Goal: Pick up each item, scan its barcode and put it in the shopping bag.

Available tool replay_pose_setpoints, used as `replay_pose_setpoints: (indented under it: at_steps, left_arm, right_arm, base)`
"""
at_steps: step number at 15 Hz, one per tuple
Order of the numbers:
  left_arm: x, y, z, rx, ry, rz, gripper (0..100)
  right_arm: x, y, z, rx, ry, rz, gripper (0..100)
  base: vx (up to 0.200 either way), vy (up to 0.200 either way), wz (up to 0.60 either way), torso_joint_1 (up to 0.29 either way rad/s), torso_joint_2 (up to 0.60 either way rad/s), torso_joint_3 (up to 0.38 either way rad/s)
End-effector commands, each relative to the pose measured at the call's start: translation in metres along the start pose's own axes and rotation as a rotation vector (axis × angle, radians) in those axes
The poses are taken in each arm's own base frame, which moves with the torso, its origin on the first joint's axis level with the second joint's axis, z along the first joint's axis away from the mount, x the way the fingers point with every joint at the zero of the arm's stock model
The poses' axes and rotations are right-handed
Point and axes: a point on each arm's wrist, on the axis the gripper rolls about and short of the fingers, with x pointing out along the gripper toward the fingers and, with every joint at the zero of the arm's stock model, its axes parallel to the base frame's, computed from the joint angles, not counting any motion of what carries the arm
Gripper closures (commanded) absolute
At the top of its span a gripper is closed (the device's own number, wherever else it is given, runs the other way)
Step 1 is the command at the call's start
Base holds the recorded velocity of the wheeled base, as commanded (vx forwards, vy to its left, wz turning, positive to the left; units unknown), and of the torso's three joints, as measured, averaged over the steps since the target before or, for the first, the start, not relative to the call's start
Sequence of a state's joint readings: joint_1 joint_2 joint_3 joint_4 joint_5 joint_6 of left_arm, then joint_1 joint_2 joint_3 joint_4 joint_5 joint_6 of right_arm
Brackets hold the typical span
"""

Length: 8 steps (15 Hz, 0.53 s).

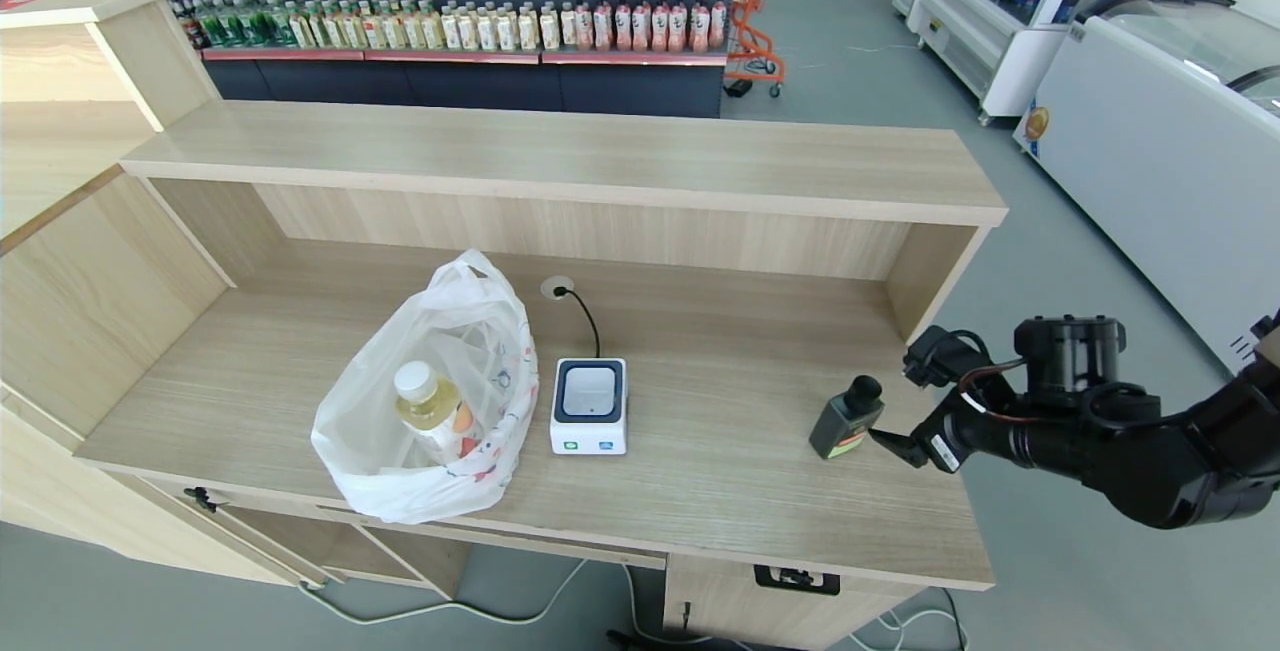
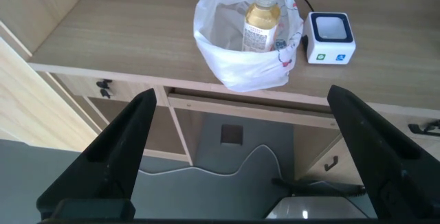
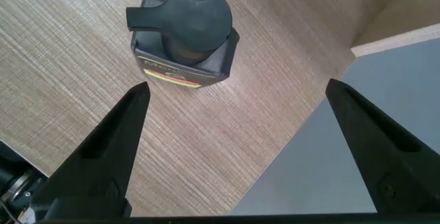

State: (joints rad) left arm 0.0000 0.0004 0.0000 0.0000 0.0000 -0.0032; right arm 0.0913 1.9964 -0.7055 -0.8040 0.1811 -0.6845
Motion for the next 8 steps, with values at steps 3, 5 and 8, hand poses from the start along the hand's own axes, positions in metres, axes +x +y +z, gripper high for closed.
replay_pose_setpoints:
  at_steps: [3,5,8]
  left_arm:
    - [0.0,0.0,0.0,-0.001,0.001,0.0,0]
    - [0.0,0.0,0.0,0.0,0.0,0.0,0]
    - [0.0,0.0,0.0,0.0,0.0,0.0,0]
  right_arm:
    - [0.013,-0.001,-0.004,-0.027,0.014,0.001,0]
    - [0.022,0.0,-0.006,-0.029,0.017,0.007,0]
    - [0.038,-0.001,-0.004,-0.034,0.008,0.01,0]
  base:
    - [0.0,0.0,0.0,0.0,0.0,0.0]
    - [0.0,0.0,0.0,0.0,0.0,0.0]
    - [0.0,0.0,0.0,0.0,0.0,0.0]
